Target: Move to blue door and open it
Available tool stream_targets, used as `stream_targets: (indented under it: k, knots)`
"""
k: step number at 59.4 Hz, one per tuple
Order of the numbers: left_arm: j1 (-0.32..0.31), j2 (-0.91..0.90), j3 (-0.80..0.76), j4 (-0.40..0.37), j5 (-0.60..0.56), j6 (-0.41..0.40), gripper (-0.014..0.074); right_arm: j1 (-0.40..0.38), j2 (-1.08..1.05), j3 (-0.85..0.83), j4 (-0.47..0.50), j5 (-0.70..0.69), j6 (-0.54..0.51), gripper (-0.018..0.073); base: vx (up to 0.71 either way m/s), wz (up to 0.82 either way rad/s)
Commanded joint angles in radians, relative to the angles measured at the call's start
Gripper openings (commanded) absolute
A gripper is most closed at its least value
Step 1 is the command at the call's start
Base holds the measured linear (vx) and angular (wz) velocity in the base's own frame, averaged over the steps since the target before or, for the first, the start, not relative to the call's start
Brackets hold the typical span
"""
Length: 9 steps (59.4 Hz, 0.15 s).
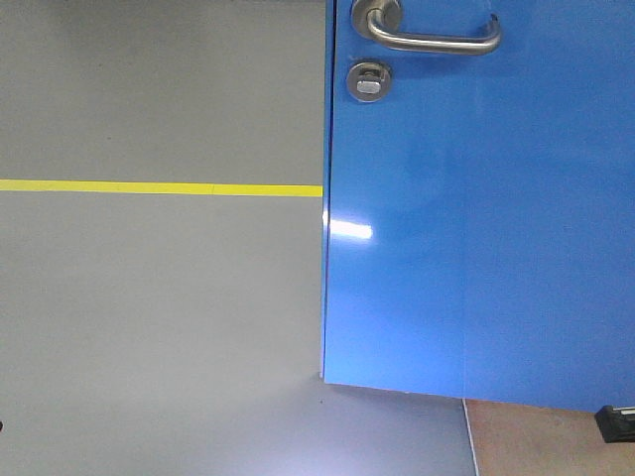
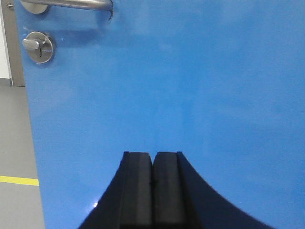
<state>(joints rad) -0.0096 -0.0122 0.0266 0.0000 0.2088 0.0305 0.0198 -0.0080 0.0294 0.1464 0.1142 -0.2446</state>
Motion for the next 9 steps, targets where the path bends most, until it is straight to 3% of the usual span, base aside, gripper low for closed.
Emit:
stream_targets:
  k: [1, 9]
  knots:
    - [-0.007, -0.014, 0.006, 0.000, -0.084, -0.002, 0.0070, -0.007, -0.019, 0.020, 0.002, -0.072, -0.004, -0.0008, 0.00, 0.00]
    - [-0.007, -0.014, 0.006, 0.000, -0.084, -0.002, 0.0070, -0.007, -0.019, 0.020, 0.002, -0.072, -0.004, -0.0008, 0.00, 0.00]
